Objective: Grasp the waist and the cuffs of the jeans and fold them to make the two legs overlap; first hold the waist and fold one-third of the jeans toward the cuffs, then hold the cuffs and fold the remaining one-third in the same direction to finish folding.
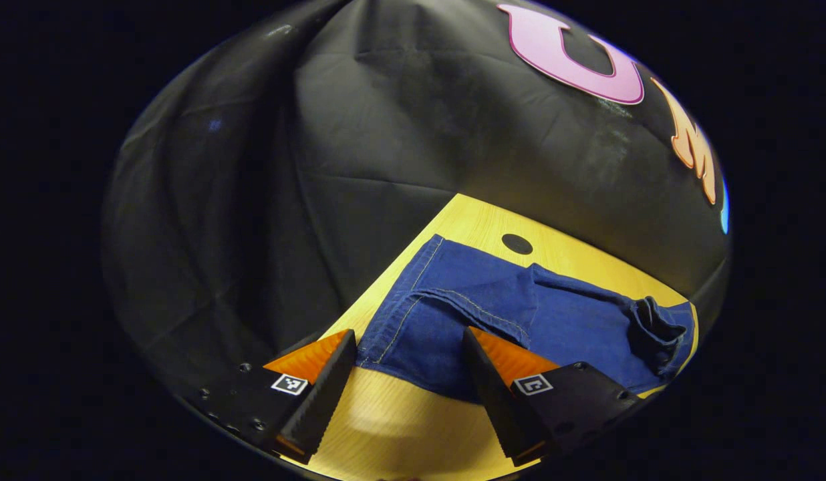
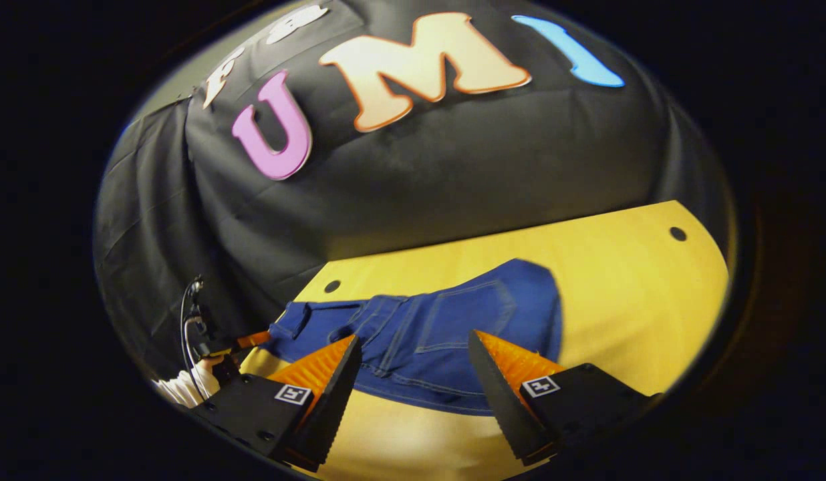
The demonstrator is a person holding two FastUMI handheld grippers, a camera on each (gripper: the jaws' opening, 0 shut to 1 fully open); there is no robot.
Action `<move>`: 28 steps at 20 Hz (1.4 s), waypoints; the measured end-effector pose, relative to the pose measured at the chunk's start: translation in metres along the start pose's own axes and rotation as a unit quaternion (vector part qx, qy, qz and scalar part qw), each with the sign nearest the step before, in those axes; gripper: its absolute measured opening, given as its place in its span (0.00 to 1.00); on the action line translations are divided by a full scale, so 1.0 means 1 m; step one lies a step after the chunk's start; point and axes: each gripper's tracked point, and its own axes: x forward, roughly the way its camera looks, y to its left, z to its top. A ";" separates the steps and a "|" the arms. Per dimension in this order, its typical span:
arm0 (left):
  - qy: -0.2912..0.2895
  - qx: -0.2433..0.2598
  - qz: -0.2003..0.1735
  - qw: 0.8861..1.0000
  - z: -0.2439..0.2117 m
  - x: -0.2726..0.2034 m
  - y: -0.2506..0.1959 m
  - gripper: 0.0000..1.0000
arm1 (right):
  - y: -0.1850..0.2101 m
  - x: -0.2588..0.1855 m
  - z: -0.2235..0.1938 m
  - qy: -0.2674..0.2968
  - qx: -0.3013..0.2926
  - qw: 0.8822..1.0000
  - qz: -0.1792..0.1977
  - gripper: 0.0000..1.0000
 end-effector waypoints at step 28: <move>-0.044 -0.034 -0.168 0.984 0.071 -0.089 -0.098 0.00 | -0.134 -0.100 0.058 -0.066 0.067 0.988 -0.126 0.98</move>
